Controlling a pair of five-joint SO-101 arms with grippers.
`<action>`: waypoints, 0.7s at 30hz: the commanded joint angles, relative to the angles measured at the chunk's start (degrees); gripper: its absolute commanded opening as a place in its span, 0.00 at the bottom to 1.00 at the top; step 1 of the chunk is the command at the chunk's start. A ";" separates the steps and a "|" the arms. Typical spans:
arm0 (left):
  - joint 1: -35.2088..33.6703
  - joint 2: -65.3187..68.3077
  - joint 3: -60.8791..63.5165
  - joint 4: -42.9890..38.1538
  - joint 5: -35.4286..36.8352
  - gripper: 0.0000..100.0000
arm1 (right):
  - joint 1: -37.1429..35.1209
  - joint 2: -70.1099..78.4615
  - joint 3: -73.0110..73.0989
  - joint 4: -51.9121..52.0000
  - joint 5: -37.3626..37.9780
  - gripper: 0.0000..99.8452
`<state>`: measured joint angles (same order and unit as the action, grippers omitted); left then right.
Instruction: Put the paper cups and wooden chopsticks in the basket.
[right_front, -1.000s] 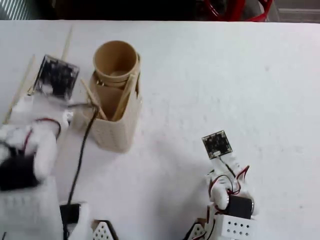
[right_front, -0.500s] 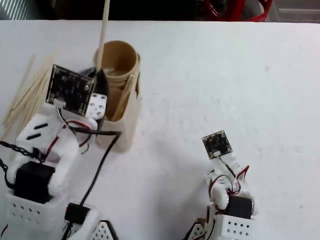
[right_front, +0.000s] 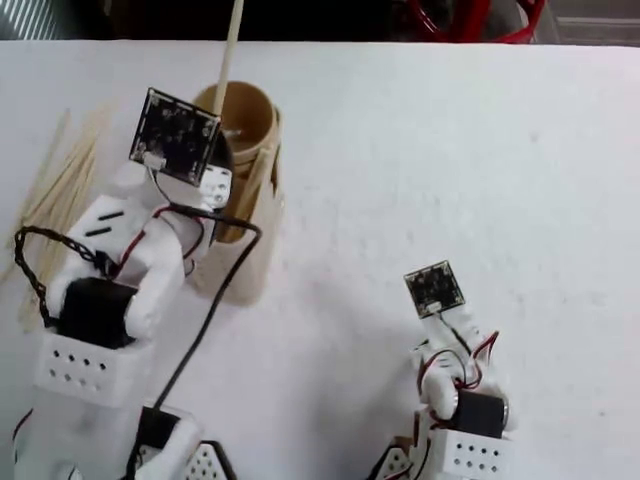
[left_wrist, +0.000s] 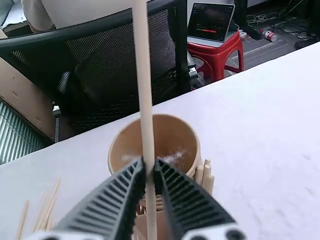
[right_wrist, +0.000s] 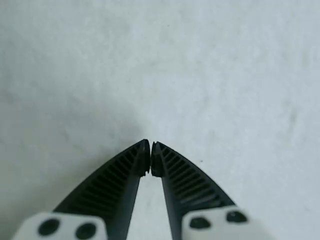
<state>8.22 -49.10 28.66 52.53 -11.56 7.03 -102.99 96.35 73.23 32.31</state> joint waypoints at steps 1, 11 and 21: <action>0.31 -0.22 -0.79 -1.23 0.44 0.06 | 0.31 -0.40 0.53 0.13 0.09 0.02; -0.22 -0.31 -1.23 -0.18 0.53 0.11 | 0.31 -0.40 0.53 0.13 0.09 0.02; -16.48 -24.13 -13.45 16.35 -1.76 0.11 | 0.22 -0.40 0.53 0.13 0.09 0.02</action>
<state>-2.95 -64.84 19.25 66.42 -11.56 7.03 -102.99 96.35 73.23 32.31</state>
